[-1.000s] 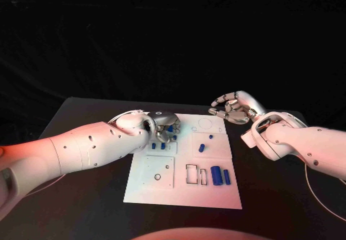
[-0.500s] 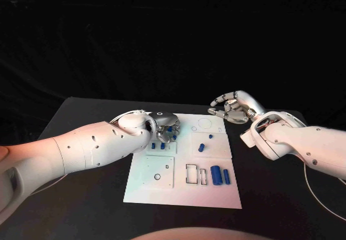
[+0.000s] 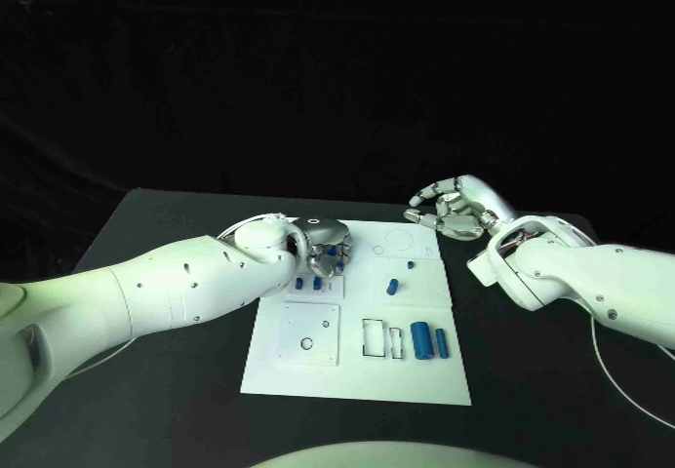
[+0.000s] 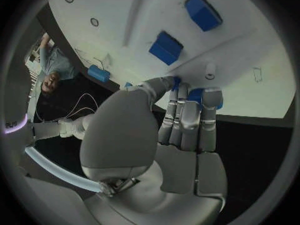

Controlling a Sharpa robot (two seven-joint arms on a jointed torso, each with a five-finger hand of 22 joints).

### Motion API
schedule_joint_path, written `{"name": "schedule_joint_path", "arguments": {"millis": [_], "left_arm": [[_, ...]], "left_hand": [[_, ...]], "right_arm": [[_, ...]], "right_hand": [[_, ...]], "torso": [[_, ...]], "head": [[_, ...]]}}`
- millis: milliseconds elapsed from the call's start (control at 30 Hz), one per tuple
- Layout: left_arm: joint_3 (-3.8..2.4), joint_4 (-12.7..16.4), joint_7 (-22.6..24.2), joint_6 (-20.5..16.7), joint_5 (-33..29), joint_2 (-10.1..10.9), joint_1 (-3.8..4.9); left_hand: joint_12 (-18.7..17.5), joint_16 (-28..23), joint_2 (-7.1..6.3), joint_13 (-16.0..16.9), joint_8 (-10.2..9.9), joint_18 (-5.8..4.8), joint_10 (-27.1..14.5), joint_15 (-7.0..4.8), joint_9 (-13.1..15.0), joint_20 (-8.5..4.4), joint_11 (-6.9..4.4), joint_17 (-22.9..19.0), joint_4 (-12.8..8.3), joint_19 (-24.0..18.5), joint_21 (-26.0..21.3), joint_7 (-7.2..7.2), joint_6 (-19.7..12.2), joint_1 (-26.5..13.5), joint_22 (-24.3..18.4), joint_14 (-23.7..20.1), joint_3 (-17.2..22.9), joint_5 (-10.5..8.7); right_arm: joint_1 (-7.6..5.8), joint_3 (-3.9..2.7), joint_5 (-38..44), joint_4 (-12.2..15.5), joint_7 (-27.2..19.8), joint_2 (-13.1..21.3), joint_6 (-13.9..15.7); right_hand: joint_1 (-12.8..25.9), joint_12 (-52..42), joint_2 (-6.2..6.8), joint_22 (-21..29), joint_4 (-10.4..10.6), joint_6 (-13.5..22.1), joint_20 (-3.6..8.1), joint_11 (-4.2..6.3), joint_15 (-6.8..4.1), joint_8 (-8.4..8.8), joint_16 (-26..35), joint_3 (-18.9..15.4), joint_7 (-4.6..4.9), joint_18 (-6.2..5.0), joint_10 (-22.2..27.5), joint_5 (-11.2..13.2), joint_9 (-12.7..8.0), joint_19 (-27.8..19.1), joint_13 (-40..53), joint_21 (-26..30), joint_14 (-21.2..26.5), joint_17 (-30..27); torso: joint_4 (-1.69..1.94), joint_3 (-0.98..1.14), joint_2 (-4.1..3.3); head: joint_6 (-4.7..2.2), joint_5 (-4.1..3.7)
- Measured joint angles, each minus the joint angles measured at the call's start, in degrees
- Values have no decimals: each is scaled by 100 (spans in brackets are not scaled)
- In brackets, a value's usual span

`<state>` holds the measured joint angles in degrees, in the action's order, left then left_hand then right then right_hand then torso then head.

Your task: Assemble the parts on the task board

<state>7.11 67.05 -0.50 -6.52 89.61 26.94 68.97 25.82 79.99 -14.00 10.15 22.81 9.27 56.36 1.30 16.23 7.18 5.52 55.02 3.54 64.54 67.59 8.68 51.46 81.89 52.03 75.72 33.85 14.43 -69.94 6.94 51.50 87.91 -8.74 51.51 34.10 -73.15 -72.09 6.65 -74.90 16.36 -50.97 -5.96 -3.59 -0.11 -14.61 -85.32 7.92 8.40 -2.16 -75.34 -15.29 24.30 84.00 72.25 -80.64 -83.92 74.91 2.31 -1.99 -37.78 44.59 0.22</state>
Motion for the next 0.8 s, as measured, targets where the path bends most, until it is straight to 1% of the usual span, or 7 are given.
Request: {"name": "schedule_joint_path", "arguments": {"millis": [133, 167, 200, 500, 533, 600, 800], "left_arm": [[-7, -25, -31, 23, -1, -29, -3], [-9, -30, -39, 28, -2, -34, -3], [-11, -37, -50, 33, -3, -42, -3], [-17, -55, -84, 29, -21, -63, -7], [-17, -55, -83, 17, -28, -63, -9], [-15, -52, -72, -14, -44, -56, -15], [-15, 70, -5, -176, -143, 73, -50]], "left_hand": [[-9, 55, 66, -23, 0, -11, 123, -26, -7, -32, -39, 82, -41, 111, 125, -9, 110, 12, 175, 87, 41, 0], [-27, 55, 102, -26, -8, -89, 148, -27, -13, -26, -36, 92, -76, 171, 176, -4, 114, 47, 236, 87, 76, -27], [-50, 55, 119, -36, -33, -88, 185, -17, -19, -33, -39, 92, -103, 211, 217, 20, 139, 65, 292, 102, 102, -27], [-78, 100, 157, -74, -72, -88, 366, -57, -28, -43, -59, 75, -183, 409, 437, 12, 274, 103, 598, 201, 183, -81], [-83, 100, 162, -72, -73, -96, 369, -46, -29, -43, -62, 78, -205, 427, 459, 21, 283, 107, 626, 212, 204, -82], [-87, 100, 162, -72, -75, -176, 402, -53, -28, -32, -65, 80, -221, 439, 459, 7, 298, 108, 647, 236, 220, -83], [-125, 133, 179, -82, -99, -176, 428, -58, -30, -52, -81, 168, -238, 459, 481, 1, 304, 126, 678, 282, 203, -83]], "right_arm": [[0, 0, 0, -1, -1, -1, 0], [0, 0, 0, -1, -1, -1, 0], [0, 0, 0, -1, -1, -1, 0], [0, 0, 0, -2, -5, -1, 0], [0, 0, 0, -3, -6, -1, 0], [0, 0, 0, -4, -7, -3, 0], [0, 0, 0, -17, -13, -11, 1]], "right_hand": [[0, 0, 0, -2, 0, 0, 0, 0, 0, 0, 0, 0, 0, 0, 0, 0, 0, 0, 0, 0, 0, 0], [0, 0, 0, -4, 0, 0, 0, 0, 0, 0, 0, 0, 0, 0, 0, 0, 0, 0, 0, 0, 0, 0], [0, 0, 0, -5, 0, 0, 0, 0, 0, 0, 0, 0, 0, 0, 0, 0, 0, 0, 0, 0, 0, 0], [0, 0, 0, -4, 0, 0, 0, 0, 0, 0, 0, 0, 0, 0, 0, 0, -1, 0, 0, 0, 0, 0], [0, 0, 0, -4, 0, 0, 0, 0, 0, 0, 0, 0, 0, 0, 0, 0, -1, 0, 0, 0, 0, 0], [0, 0, 0, -4, 0, 0, 0, 0, 0, 0, 0, 0, 0, 0, 0, 0, -1, 0, 0, 0, 0, 0], [0, 0, 0, -4, 0, 0, 0, 0, 0, 0, 0, 0, 0, 0, 0, 0, -1, 0, 0, 0, 0, -1]], "torso": [[-1, 0, 1], [-2, 0, 1], [-3, 0, 2], [-4, -1, 4], [-3, -2, 4], [0, -2, 5], [3, -4, 10]], "head": [[4, 0], [5, -1], [7, -4], [7, -14], [6, -17], [5, -20], [-16, -20]]}}
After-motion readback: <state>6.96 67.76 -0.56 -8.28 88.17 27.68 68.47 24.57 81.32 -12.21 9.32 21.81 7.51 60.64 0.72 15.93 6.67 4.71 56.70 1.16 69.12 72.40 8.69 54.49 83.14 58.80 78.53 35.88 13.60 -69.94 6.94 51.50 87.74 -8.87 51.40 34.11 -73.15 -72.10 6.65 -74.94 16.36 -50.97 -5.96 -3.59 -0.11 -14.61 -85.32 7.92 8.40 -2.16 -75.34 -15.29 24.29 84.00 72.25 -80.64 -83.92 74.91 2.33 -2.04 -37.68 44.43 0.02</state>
